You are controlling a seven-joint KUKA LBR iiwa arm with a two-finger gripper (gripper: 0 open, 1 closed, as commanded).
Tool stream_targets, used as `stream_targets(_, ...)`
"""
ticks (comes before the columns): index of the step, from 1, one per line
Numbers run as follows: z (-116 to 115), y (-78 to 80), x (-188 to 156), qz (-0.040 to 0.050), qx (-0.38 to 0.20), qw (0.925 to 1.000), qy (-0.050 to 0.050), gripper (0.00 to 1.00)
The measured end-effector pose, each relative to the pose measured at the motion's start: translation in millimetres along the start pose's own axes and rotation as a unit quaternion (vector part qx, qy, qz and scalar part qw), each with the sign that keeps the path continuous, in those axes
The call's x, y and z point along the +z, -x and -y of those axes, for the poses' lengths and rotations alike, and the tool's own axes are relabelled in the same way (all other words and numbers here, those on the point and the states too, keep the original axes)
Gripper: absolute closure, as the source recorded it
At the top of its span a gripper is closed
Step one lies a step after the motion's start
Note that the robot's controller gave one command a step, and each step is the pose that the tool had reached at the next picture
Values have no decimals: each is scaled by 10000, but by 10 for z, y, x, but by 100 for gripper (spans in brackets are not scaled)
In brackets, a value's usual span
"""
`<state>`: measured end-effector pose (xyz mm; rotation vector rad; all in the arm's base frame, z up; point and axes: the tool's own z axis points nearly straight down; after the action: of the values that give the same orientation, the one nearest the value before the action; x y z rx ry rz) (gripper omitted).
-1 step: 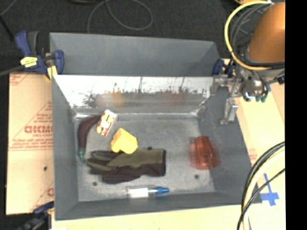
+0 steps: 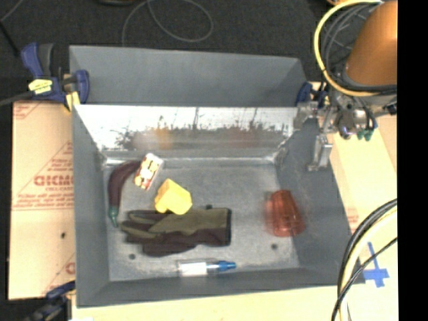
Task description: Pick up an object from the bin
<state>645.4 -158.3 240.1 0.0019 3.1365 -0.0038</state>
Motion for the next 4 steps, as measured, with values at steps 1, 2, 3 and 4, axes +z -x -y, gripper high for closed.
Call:
stream_targets(1,-356,-546,384,7,-213,9998,-6,0)
stream_targets(2,-427,-794,619,-26,-492,9988,21,0)
stream_targets(3,-47,-1028,1339,38,-1628,9867,-14,100)
stream_targets(4,-48,-1027,1339,38,-1633,9866,-15,100)
